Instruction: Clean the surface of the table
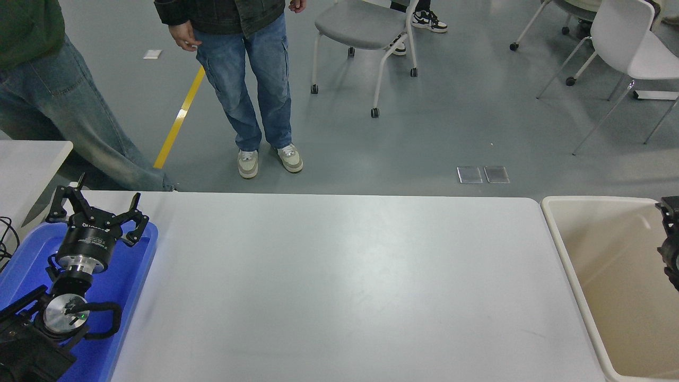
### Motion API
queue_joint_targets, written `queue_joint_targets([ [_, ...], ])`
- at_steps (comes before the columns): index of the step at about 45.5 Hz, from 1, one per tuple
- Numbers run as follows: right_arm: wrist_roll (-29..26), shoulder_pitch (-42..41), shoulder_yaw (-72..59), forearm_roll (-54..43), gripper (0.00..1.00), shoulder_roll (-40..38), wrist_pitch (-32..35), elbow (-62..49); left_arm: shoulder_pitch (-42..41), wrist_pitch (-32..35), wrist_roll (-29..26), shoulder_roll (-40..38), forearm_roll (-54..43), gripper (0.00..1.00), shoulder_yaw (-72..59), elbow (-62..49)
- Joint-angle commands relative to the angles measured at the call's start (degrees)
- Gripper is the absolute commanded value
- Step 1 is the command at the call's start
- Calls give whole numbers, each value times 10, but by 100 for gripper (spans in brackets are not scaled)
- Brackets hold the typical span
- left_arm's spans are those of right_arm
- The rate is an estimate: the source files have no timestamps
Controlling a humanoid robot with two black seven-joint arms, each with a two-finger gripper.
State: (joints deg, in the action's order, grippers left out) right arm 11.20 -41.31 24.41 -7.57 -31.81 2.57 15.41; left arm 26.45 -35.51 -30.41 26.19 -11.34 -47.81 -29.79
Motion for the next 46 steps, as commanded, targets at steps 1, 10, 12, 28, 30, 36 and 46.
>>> queue_joint_targets([
  [1,2,49,148,22,100,-38,9,151,0,0,0,0,0,100,0,0],
  [10,2,96,215,19,100,-34,16,245,0,0,0,0,0,100,0,0],
  [12,2,102,224,19,100,-32,23,262,0,0,0,0,0,100,0,0],
  [28,57,118,329,19,100,95,21,299,0,0,0,0,0,100,0,0],
  [30,61,118,332,19,100,106,22,299,0,0,0,0,0,100,0,0],
  [36,68,112,334,19,100,147,22,293,0,0,0,0,0,100,0,0],
  [46,130,112,331,11,100,189,24,249,0,0,0,0,0,100,0,0],
])
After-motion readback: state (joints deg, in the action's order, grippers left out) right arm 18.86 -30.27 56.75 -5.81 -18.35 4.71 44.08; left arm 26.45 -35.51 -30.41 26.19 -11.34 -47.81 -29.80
